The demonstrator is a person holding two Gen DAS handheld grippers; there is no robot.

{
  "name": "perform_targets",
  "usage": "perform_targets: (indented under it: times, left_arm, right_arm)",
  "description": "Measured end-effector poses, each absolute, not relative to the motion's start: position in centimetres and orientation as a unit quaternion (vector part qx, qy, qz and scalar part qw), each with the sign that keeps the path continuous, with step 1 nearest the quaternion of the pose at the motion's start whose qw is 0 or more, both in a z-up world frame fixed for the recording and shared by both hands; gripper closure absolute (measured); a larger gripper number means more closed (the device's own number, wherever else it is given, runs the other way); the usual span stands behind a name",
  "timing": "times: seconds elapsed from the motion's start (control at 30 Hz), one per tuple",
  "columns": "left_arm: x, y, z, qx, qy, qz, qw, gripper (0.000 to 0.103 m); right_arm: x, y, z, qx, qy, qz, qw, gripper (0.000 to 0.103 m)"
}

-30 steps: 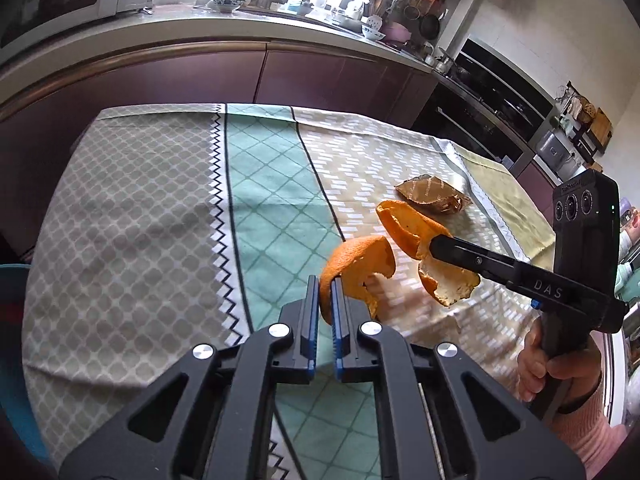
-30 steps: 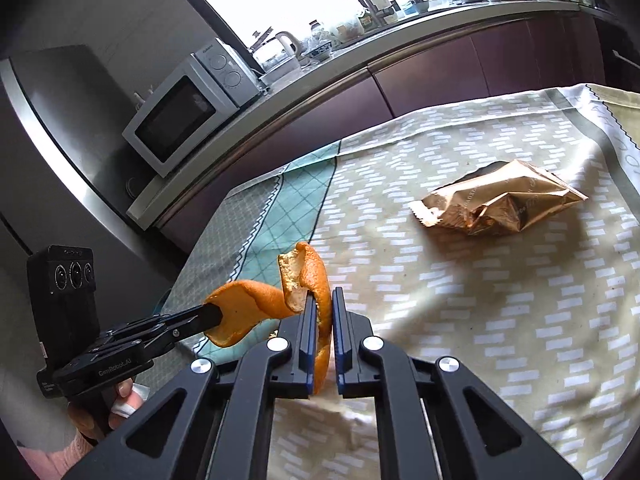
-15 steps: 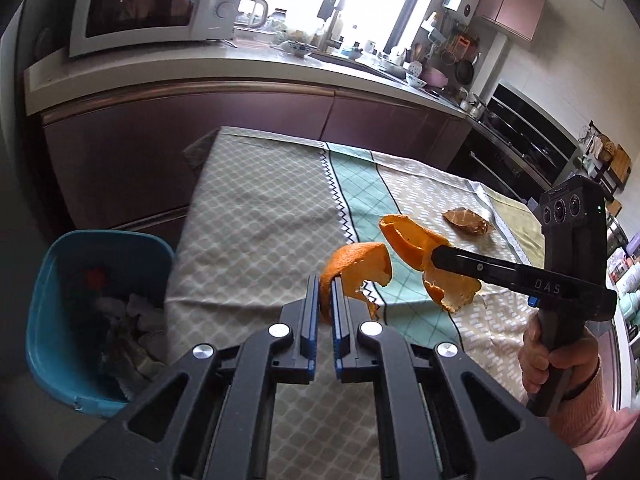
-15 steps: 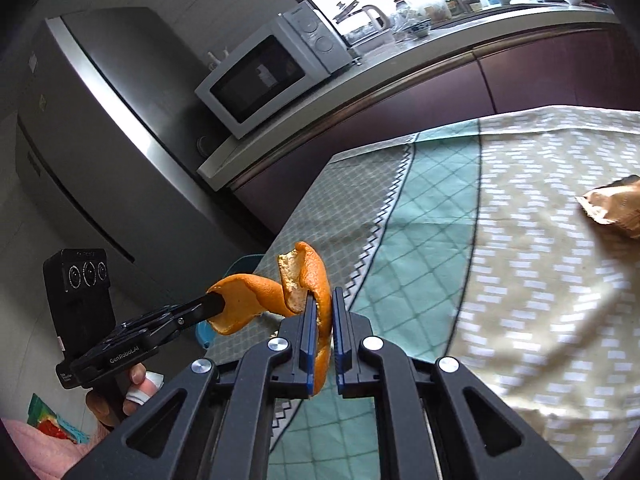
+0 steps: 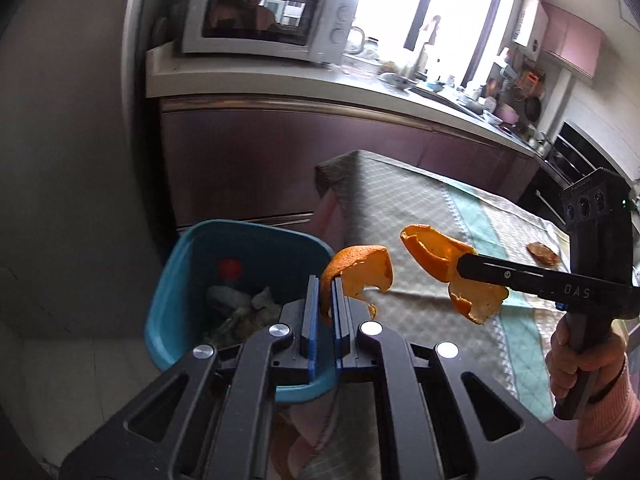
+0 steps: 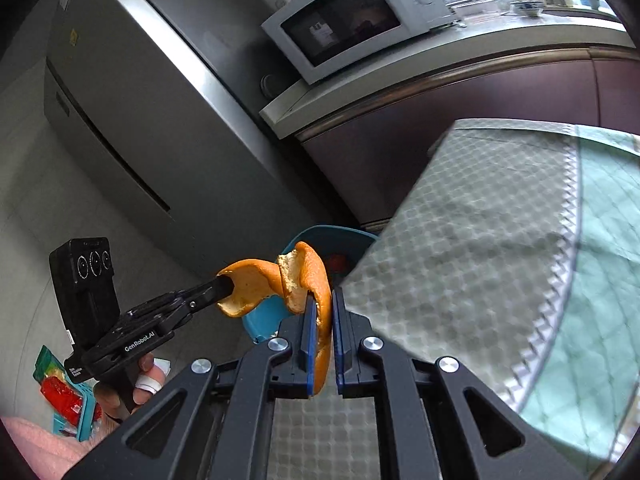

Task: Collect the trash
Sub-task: 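Carry both orange peels to the blue bin and open both tools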

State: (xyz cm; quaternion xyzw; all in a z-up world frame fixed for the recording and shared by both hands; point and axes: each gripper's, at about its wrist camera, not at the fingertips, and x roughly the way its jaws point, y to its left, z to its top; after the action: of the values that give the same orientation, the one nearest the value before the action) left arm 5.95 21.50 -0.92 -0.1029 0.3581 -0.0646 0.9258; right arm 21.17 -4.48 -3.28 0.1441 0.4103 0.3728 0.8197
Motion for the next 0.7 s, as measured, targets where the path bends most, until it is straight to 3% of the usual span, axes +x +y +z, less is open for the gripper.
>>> perform_targets:
  times: [0.7]
  left_arm:
    - [9.0, 27.8, -7.5, -0.123, 0.412, 0.002, 0.903, 0.095]
  right_arm:
    - [25.8, 7.3, -7.6, 0.057, 0.479, 0.343, 0.806, 0.093]
